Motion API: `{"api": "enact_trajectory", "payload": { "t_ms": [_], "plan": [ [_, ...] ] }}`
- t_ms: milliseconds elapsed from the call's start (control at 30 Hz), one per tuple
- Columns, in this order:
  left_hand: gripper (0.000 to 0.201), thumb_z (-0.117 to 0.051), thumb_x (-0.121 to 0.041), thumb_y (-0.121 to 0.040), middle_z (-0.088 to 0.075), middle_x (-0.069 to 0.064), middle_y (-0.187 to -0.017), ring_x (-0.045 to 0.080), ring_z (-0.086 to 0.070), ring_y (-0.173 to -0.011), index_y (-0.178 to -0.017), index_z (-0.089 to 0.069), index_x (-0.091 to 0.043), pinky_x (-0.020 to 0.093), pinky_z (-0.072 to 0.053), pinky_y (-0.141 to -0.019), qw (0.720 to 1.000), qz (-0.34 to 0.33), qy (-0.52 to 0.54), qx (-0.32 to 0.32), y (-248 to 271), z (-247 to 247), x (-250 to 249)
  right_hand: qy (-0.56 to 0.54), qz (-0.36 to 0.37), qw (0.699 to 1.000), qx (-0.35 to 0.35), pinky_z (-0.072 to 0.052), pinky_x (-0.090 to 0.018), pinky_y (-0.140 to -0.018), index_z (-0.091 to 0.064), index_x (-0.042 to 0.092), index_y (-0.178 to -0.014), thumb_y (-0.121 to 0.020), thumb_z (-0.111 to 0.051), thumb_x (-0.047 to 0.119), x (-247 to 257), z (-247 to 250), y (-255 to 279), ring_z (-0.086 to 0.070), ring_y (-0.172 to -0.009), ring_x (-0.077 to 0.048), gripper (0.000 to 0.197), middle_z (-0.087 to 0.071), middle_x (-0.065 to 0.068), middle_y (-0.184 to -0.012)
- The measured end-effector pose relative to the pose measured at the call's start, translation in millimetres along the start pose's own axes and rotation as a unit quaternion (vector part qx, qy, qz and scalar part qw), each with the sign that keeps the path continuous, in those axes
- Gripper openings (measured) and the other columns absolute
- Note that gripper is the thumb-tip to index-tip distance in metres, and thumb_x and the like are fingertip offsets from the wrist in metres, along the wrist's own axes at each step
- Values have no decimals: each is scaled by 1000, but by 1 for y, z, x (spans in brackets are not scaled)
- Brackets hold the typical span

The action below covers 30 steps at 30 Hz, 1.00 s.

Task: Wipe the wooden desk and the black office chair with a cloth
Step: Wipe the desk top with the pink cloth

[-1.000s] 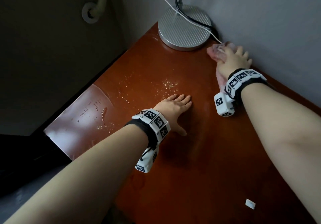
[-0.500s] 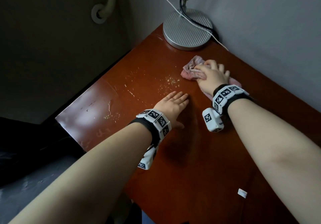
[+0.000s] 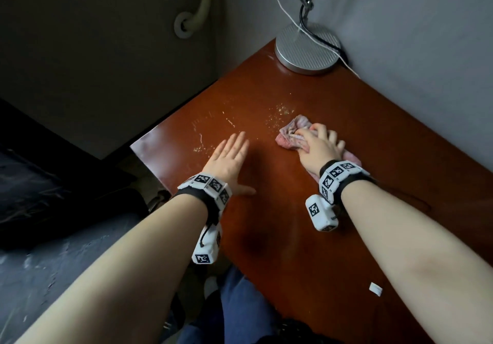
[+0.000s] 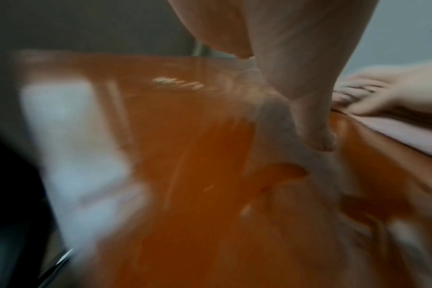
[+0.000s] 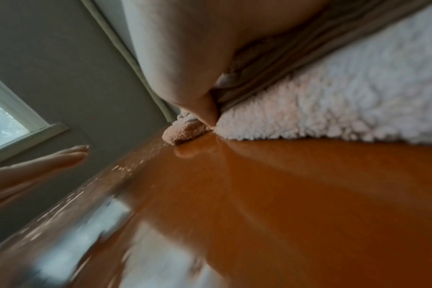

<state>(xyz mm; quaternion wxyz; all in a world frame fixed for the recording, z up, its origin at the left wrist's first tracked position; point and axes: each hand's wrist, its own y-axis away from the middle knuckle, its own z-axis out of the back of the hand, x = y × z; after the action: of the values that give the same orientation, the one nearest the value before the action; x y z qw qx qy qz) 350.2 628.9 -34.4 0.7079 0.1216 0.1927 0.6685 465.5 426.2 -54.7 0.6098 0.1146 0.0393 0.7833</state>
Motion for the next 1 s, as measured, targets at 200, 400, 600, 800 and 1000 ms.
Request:
{"api": "enact_trajectory", "payload": {
  "t_ms": [200, 400, 600, 800, 1000],
  "plan": [
    [130, -53, -79, -69, 29, 11, -153, 23, 22, -143, -146, 21, -7, 36, 12, -117, 983, 170, 66, -15, 47, -23, 32, 14, 37, 999, 15, -27, -42, -99, -47, 39, -127, -86, -56, 28, 25, -15, 49, -31, -123, -26, 43, -31, 3, -141],
    [137, -55, -83, -62, 18, 18, -156, 29, 14, -145, -147, 13, 0, 40, 7, -117, 951, 285, 115, -24, 72, -39, 42, 29, 90, 995, 34, -27, -42, -99, -46, 40, -127, -84, -56, 29, 45, -23, 90, -31, -122, -25, 46, -32, 4, -140],
    [132, -57, -80, -64, 10, 17, -157, 28, 10, -146, -148, 7, 0, 43, 5, -117, 941, 306, 145, 8, 81, -51, 48, 24, 146, 986, 82, -23, -41, -99, -48, 46, -123, -76, -58, 54, 60, -22, 127, -28, -123, -22, 49, -31, 8, -140],
    [130, -60, -77, -66, 9, 16, -158, 28, 9, -146, -149, 4, 0, 42, 2, -118, 945, 300, 131, 15, 81, -49, 56, 47, 237, 965, 100, -22, -37, -97, -50, 48, -122, -77, -59, 52, 67, -29, 154, -26, -123, -20, 45, -32, 11, -139],
    [132, -64, -73, -66, 11, 20, -156, 31, 8, -146, -148, 9, 2, 41, 3, -117, 948, 299, 105, 30, 72, -42, 54, 89, 301, 939, 140, -18, -39, -105, -42, 48, -134, -86, -55, 22, 61, -22, 141, -20, -130, -23, 56, -23, 5, -150]
  ]
}}
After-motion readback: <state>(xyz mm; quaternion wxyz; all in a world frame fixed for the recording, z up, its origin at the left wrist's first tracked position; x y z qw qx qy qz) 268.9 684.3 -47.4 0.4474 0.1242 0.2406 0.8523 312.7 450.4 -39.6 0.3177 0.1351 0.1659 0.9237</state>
